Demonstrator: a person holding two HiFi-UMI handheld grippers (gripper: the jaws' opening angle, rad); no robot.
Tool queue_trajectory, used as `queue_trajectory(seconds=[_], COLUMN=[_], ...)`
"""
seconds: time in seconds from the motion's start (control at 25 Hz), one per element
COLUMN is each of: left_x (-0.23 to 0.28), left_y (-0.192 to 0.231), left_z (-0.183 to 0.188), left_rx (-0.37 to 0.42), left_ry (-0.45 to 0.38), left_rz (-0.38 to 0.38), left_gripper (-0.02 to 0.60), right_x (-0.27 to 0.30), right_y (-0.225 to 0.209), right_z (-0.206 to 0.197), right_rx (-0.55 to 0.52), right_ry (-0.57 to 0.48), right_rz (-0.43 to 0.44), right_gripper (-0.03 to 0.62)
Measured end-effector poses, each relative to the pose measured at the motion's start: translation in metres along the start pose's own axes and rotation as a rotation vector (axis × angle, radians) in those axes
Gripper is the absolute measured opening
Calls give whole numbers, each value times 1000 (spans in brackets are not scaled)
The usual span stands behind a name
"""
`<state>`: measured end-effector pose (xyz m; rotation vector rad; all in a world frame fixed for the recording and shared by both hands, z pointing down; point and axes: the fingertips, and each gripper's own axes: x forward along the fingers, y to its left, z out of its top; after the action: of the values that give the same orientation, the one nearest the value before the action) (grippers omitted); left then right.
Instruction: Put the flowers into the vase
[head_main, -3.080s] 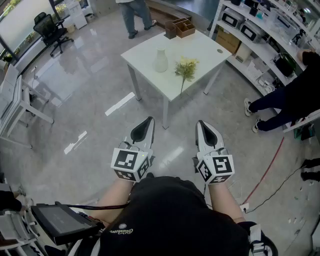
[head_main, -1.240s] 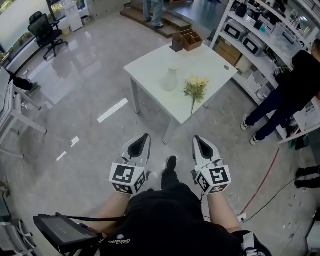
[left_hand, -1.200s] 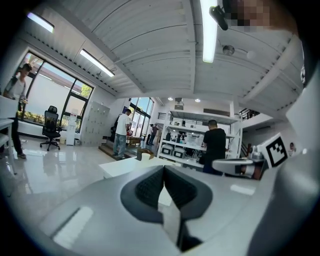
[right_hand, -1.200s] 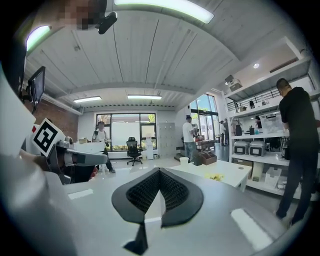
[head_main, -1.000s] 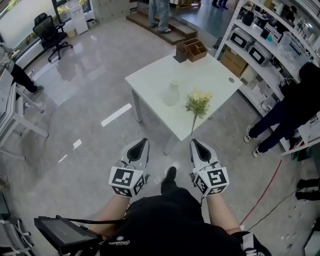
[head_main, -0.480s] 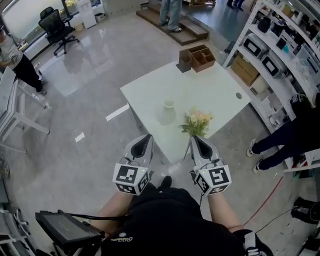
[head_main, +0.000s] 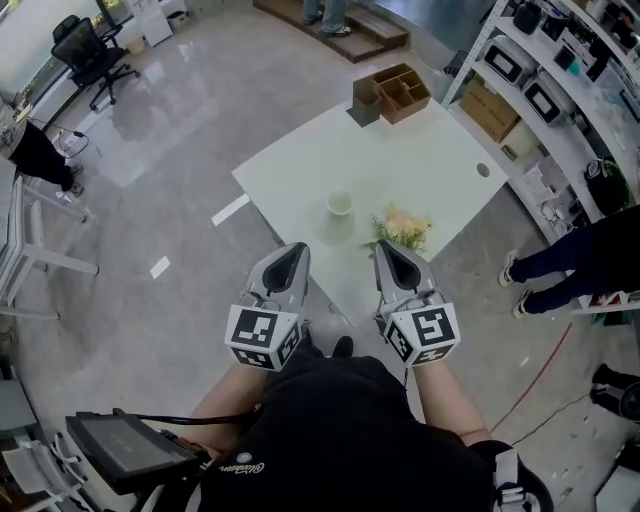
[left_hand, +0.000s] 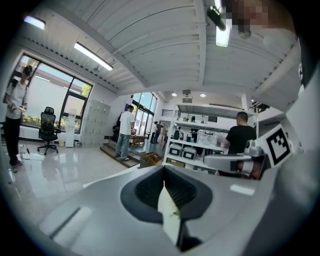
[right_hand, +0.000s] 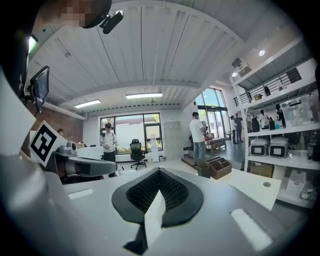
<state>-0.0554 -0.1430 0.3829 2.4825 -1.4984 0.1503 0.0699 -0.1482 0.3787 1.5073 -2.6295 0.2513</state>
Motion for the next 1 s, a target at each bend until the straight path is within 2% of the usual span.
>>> queue_trajectory(seconds=[0.28, 0.52, 0.68, 0.8, 0.84, 0.88, 1.0], left_x=[25, 40, 47, 50, 50, 50, 50], left_y=[1, -12, -26, -35, -37, -40, -40], left_z=[-12, -31, -44, -52, -54, -55, -59], left_rx=[12, -8, -27, -40, -45, -47, -52], left_ry=[59, 128, 160, 177, 183, 186, 192], left_rz=[-65, -125, -162, -186, -194, -200, -200], left_gripper=[8, 8, 8, 8, 8, 8, 8], right_x=[3, -19, -23, -17, -14, -12, -9], right_y=[-21, -62, -85, -93, -95, -97, -106], right_z=[-15, -63, -121, -172, -188, -202, -239], right_rx=[11, 106, 183, 311, 351, 388, 510], right_ry=[46, 176, 353, 506, 555, 605, 730], right_rz=[-88, -228, -286, -250, -230, -215, -198], right_gripper=[0, -2, 0, 2, 21, 70, 114])
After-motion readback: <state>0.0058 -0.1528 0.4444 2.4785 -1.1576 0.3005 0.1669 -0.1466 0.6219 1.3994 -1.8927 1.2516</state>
